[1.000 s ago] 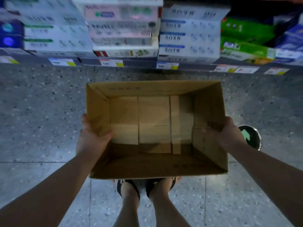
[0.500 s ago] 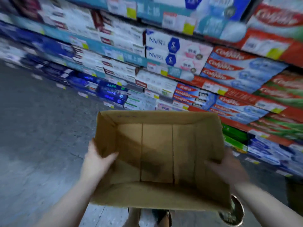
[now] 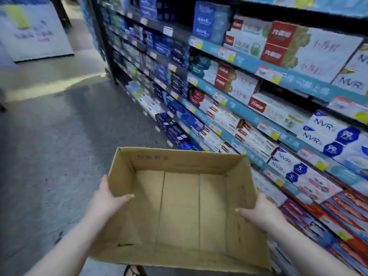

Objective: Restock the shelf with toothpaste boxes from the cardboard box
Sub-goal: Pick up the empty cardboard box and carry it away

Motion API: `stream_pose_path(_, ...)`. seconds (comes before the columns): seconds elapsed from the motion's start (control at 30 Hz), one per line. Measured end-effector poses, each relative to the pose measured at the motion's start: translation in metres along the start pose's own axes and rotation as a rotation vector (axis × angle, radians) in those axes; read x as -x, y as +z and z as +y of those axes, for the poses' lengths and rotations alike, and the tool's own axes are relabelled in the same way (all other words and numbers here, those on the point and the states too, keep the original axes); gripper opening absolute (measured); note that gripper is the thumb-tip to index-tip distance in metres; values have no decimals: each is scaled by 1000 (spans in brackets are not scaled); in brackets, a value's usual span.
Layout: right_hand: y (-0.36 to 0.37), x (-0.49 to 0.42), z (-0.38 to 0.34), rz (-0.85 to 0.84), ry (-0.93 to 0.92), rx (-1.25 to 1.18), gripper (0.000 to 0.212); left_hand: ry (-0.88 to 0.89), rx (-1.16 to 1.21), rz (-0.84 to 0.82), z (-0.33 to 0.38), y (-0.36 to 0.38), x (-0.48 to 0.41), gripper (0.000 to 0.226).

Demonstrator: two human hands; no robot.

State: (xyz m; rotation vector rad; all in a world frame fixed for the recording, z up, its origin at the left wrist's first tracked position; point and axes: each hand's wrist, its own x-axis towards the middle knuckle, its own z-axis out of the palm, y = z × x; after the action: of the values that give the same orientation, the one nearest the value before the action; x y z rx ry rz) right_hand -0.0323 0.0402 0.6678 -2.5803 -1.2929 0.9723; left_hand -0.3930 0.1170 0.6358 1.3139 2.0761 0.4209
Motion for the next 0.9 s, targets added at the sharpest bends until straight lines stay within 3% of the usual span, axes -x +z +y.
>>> stream_pose_path(0.43,62,-57,-346,-56,-270,94,71,-113,20,259,-77,-224,-173,110)
stream_pose_path(0.9,97,-191,-643,-122,-454,151,78,-228,68,379,-89,-346,-410,113)
